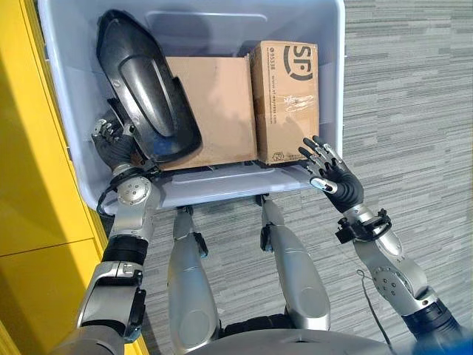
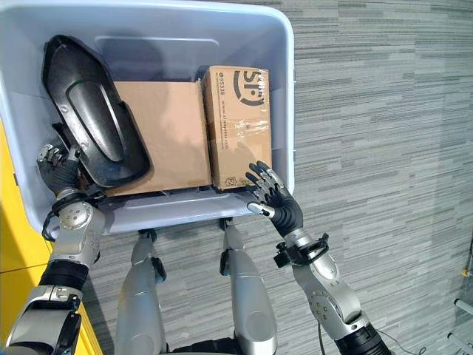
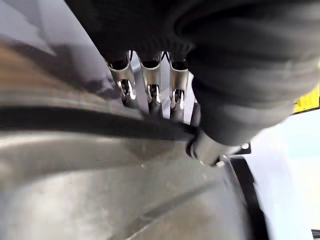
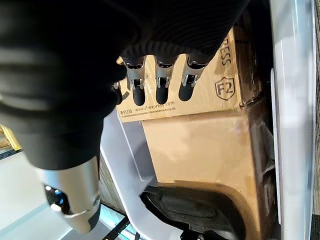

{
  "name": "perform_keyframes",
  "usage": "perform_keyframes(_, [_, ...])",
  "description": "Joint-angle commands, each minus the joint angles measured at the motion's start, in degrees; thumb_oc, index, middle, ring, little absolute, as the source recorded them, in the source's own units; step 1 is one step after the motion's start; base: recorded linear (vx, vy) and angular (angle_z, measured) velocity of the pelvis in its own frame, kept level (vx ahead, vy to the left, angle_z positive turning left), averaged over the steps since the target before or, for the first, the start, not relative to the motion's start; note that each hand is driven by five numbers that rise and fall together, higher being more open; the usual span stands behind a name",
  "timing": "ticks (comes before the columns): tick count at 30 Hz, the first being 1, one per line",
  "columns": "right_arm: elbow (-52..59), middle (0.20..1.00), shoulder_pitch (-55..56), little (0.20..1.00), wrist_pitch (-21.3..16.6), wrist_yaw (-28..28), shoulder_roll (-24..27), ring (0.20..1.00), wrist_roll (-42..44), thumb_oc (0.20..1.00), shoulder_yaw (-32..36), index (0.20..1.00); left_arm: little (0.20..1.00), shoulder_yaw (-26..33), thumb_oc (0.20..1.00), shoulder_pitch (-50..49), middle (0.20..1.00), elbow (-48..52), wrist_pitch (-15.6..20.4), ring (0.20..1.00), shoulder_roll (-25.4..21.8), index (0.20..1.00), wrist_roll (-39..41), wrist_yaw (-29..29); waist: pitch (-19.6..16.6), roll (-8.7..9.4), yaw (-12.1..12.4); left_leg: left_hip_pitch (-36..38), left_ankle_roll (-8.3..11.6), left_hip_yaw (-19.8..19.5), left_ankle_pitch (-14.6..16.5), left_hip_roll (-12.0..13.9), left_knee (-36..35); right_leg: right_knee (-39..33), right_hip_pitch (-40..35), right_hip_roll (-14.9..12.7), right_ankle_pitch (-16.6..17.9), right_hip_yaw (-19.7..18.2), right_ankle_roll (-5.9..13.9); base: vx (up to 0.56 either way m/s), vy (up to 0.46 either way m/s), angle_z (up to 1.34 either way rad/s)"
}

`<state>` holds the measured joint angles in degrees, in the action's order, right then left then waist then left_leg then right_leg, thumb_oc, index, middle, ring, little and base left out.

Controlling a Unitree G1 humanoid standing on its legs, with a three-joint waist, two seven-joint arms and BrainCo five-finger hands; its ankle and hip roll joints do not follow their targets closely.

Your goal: Move parts from the plastic box to the shelf.

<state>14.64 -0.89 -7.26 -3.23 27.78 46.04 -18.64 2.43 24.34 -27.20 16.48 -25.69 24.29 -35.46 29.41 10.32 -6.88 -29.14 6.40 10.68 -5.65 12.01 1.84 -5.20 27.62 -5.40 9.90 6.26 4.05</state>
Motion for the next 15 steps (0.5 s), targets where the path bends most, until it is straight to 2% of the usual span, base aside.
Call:
perform_keyframes(1, [3.28,1.0,-0.7,1.0,-1.88,-0.38,1.13,1.0,1.07,1.0,2.06,1.0,0.2,-0.03,0.2,2.01,0.2,0.31,1.68,0.2,-2.84,0.2,-0.79,1.22,0.11,4.57,0.48,0.18,1.42,-1.08,1.79,2.06,3.73,0.51,-3.27,-5.58,-1.89,1.83,5.5,0.0,0.0,0.0])
perform_keyframes(15, [3.2,1.0,-0.21,1.0,-1.9,-0.77,1.64,1.0,1.44,1.0,2.58,1.0,0.2,0.35,0.2,0.33,0.2,1.45,1.42,0.2,-1.94,0.2,-2.6,0.8,-0.43,3.87,0.7,0.31,1.3,-1.08,1.89,1.83,3.66,0.72,-3.37,-5.69,-2.0,2.0,5.52,0.0,0.0,0.0])
